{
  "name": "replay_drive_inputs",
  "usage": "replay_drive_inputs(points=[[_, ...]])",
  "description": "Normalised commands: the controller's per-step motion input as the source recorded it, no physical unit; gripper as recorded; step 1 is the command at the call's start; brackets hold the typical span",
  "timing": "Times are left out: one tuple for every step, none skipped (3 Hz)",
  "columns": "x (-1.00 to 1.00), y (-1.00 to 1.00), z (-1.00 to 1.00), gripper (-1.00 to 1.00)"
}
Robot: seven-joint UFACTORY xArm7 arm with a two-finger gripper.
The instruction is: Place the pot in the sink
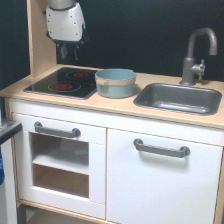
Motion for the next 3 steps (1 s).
replay_drive_inputs(points=[[0.58, 0.05, -0.16, 1.00], [0.37, -0.04, -0.49, 1.00], [0.30, 0.00, -0.66, 1.00]])
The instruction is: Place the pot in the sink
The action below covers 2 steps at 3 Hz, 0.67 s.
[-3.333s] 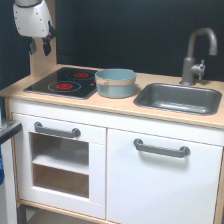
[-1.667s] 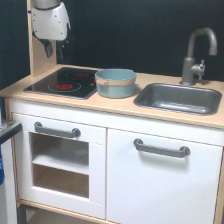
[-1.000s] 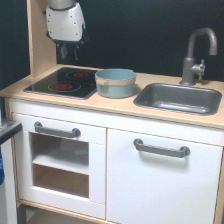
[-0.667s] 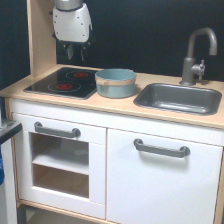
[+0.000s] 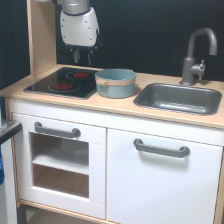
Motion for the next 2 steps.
replay_drive_inputs(points=[[0.29, 0.07, -0.79, 1.00], [0.21, 0.09, -0.85, 1.00]])
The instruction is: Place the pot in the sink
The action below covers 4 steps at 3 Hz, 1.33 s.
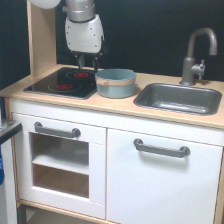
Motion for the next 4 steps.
replay_drive_inputs(points=[[0.11, 0.12, -0.78, 1.00], [0.13, -0.01, -0.24, 1.00], [0.12, 0.03, -0.37, 1.00], [0.17, 0.02, -0.43, 0.98]])
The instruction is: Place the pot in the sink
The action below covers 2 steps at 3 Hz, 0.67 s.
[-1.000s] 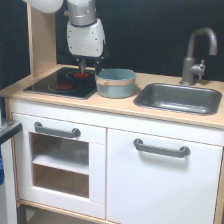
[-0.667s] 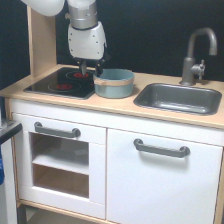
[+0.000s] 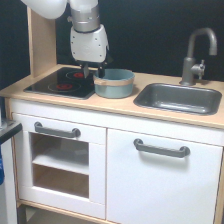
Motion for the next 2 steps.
replay_drive_inputs(points=[[0.21, 0.02, -0.50, 0.66], [0.21, 0.01, -0.32, -0.79]])
